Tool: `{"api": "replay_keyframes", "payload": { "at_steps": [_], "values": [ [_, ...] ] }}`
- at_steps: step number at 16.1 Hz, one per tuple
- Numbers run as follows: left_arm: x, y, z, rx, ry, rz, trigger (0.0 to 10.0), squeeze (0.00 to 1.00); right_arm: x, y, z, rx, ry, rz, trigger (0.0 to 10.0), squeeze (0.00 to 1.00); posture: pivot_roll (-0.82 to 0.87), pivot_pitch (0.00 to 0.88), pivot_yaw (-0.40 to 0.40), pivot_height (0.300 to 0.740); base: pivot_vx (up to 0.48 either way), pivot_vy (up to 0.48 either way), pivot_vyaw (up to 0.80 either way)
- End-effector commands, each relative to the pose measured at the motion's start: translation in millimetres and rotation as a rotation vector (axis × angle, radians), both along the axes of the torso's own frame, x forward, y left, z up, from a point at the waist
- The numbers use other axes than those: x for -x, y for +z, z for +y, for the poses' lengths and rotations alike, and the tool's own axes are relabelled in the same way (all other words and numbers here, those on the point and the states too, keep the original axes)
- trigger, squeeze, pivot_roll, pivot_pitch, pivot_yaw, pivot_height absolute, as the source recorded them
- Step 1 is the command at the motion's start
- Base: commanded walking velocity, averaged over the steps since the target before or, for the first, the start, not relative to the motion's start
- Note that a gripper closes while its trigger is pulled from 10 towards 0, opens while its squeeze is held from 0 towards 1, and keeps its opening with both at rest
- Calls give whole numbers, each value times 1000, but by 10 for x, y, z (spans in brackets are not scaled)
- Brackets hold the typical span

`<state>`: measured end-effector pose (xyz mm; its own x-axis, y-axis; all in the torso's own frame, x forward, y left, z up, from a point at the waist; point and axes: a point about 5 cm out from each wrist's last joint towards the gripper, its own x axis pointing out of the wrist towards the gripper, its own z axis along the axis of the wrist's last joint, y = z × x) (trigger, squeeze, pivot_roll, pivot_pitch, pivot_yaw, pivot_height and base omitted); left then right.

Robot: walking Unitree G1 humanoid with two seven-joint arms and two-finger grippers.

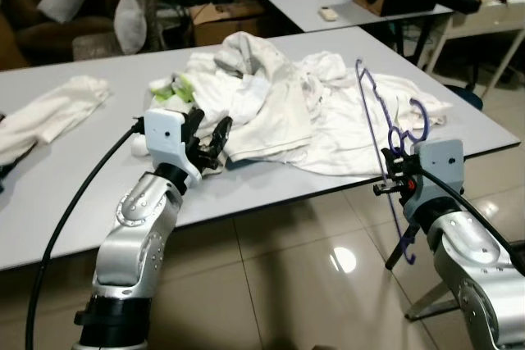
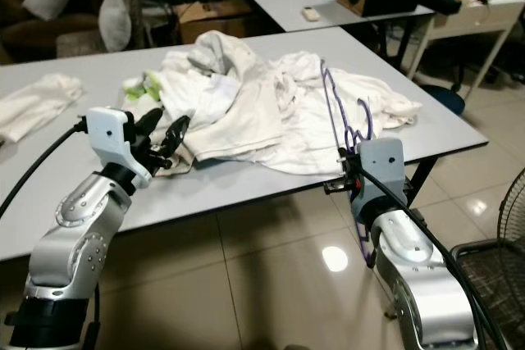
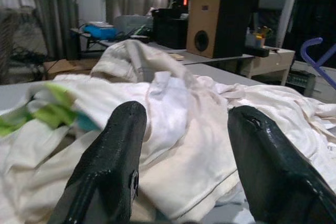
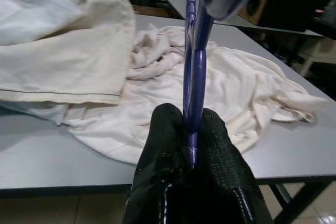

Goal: Hang hanger

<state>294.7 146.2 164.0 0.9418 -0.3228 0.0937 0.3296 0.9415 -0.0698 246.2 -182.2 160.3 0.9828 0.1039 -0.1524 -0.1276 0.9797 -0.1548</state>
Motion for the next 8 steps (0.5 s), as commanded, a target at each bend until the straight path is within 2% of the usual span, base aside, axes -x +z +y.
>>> {"api": "replay_keyframes", "payload": {
  "at_steps": [1,3,8],
  "values": [
    [-9,10,22,-9,6,-2,10000,0,-28,41,33,-11,22,-15,10000,0,-149,0,8,740,270,0,0],
    [-14,-10,20,-4,11,12,10000,0,-29,70,50,-46,8,-52,10000,0,-149,0,8,740,302,0,0],
    [-39,-19,23,-8,12,20,10000,0,-28,55,71,-54,10,-57,10000,0,-151,0,14,740,333,0,0]
  ]
}}
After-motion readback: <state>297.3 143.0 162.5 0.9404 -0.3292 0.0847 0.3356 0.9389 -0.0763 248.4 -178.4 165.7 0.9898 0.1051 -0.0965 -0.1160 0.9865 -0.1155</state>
